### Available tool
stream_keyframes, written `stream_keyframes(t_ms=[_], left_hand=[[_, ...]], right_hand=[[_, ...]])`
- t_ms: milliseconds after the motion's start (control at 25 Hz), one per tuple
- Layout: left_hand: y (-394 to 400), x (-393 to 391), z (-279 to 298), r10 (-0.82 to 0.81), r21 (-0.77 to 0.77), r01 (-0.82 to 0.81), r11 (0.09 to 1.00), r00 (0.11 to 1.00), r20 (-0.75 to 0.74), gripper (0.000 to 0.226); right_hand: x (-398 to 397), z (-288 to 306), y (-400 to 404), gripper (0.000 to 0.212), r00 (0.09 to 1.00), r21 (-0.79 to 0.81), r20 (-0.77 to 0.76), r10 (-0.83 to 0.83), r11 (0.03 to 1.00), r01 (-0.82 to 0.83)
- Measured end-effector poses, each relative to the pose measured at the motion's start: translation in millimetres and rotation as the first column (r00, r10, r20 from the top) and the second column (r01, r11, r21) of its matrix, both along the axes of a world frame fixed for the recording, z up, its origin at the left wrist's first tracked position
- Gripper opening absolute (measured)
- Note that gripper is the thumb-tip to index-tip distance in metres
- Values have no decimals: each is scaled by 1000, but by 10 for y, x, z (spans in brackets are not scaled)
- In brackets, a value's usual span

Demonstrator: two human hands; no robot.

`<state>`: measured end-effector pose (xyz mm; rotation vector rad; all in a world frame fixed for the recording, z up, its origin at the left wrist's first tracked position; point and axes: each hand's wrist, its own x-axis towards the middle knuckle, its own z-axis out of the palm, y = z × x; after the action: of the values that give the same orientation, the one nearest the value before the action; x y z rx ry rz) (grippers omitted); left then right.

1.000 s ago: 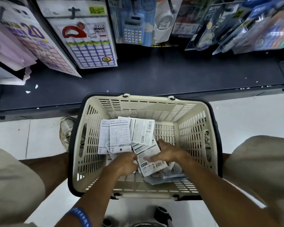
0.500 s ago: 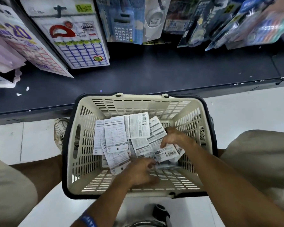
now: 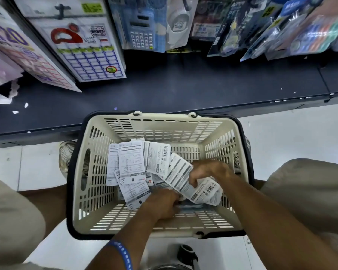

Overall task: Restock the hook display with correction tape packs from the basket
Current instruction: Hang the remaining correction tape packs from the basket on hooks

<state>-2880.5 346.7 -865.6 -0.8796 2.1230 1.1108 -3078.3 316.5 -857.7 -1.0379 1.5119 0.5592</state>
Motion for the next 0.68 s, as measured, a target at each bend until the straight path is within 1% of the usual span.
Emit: stream_keyframes(t_ms=[80,120,160,240,280,320,400,440,480,520,560,600,640,680], left_hand=[[5,54,-24,178,161,-181,970,983,32,54],[11,72,-41,244,210,-253,944,967,70,59],[17,81,-70,280,230,-300,926,953,116,62],[31,90,-136,296,230,-342,911,932,210,65],[35,87,-159,299,233,-353,906,925,236,63],[29,86,-177,301,238,-359,902,920,250,61],[4,86,-209,314,248,-380,891,911,267,58],[-5,99,-223,355,251,-424,870,893,277,54],[-19,116,-228,432,243,-499,832,857,280,44],[-35,131,-220,534,212,-590,779,802,267,31],[-57,143,-211,637,147,-677,721,731,245,21],[-79,148,-210,725,69,-752,656,653,220,18],[-96,142,-211,798,25,-817,577,570,196,22],[-115,126,-217,865,32,-882,471,468,182,31]], right_hand=[[47,-98,-18,37,999,10,36,16,1000,-16],[71,-158,-22,32,999,5,37,19,1000,-19],[103,-203,-22,36,999,-14,31,29,1000,-28],[146,-310,-21,73,997,-100,-22,71,992,-73],[163,-347,-19,84,994,-132,-50,94,986,-99],[172,-378,-22,86,994,-140,-61,93,985,-101],[160,-442,-27,80,995,-75,-51,84,993,-87],[160,-449,-34,79,994,-33,-45,98,994,-100],[168,-444,-46,78,993,-1,-44,108,994,-108],[180,-436,-58,77,993,15,-41,109,994,-109],[196,-441,-63,77,994,23,-36,106,994,-105],[205,-459,-66,77,995,22,-31,98,995,-97],[207,-467,-76,79,996,29,-21,82,996,-81],[204,-454,-93,81,998,43,-5,65,997,-65]])
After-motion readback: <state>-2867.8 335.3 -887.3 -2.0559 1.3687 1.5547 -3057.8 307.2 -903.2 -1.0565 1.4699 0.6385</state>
